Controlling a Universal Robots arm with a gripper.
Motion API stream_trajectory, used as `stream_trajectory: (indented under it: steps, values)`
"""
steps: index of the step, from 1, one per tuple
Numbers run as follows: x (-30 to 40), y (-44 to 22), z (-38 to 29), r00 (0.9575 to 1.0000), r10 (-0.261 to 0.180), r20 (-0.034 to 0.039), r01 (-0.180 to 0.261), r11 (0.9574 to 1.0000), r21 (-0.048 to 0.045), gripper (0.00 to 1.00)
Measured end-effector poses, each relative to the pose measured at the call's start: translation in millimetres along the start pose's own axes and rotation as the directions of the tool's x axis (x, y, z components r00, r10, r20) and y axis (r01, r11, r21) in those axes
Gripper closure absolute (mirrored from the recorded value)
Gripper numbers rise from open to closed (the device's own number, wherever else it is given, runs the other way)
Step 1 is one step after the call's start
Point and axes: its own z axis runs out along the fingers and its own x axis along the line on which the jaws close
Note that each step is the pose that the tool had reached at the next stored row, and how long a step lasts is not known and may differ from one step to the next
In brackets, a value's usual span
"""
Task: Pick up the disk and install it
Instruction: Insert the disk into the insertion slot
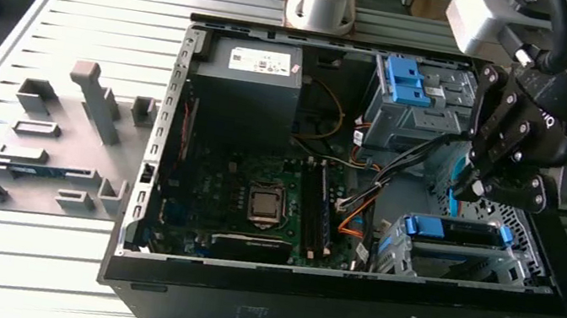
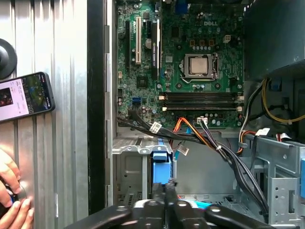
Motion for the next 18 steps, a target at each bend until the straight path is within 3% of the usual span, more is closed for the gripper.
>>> stream_trajectory:
  steps: [1,3,9,18]
  values:
    - [0.0,0.0,0.1,1.0,0.0,0.0,0.0,1.0,0.0,0.87]
    - [0.0,0.0,0.2,1.0,0.0,0.0002,0.0,1.0,0.0,0.89]
    - [0.0,0.0,0.7,1.0,0.0,0.0003,0.0,1.0,0.0,0.89]
    - [0.1,0.2,16.3,1.0,0.0,0.0003,0.0,1.0,0.0,0.89]
